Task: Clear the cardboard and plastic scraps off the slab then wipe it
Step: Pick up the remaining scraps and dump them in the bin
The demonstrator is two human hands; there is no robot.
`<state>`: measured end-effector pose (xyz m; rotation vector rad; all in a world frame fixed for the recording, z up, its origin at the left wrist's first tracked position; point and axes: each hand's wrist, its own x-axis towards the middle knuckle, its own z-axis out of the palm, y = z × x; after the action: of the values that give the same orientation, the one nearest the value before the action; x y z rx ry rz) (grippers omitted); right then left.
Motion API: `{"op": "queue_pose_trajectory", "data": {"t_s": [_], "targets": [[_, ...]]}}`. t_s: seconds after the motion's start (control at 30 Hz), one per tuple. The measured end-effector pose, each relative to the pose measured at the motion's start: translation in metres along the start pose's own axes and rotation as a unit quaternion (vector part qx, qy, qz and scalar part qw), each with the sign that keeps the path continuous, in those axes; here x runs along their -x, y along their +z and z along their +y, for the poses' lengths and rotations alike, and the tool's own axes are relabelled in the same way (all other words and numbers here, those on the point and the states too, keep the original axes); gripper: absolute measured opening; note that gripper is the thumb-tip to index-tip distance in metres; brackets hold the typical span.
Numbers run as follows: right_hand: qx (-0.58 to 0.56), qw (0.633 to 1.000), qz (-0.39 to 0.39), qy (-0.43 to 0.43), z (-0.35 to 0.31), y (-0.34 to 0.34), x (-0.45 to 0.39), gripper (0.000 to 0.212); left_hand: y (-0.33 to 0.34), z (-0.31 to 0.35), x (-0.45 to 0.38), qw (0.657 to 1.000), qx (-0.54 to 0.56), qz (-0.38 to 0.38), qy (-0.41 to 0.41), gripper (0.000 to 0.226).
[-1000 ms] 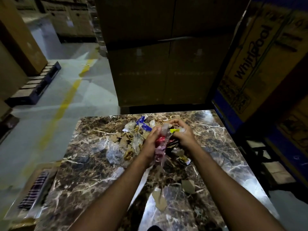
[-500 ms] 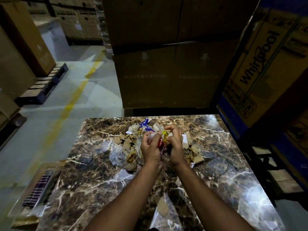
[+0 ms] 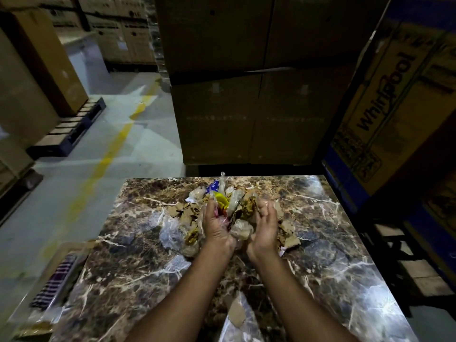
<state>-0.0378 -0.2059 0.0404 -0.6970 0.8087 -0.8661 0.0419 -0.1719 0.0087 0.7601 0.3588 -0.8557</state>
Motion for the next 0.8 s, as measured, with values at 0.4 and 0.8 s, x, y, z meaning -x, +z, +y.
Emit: {"op": "queue_pose_trajectory", "data": {"t_s": [0.4, 0.8], "targets": [[0.141, 0.971, -0.136, -0.136, 0.004, 0.023, 0.016, 0.023, 0.003, 0.014, 0.039, 0.961, -0.123, -0.033, 0.247, 0.008], [0.234, 0.899, -0.353, -0.114, 0.093, 0.100, 0.088, 0.030, -0.099, 0.102, 0.095, 0.874, -0.158, 0.155, 0.432, 0.037]]}}
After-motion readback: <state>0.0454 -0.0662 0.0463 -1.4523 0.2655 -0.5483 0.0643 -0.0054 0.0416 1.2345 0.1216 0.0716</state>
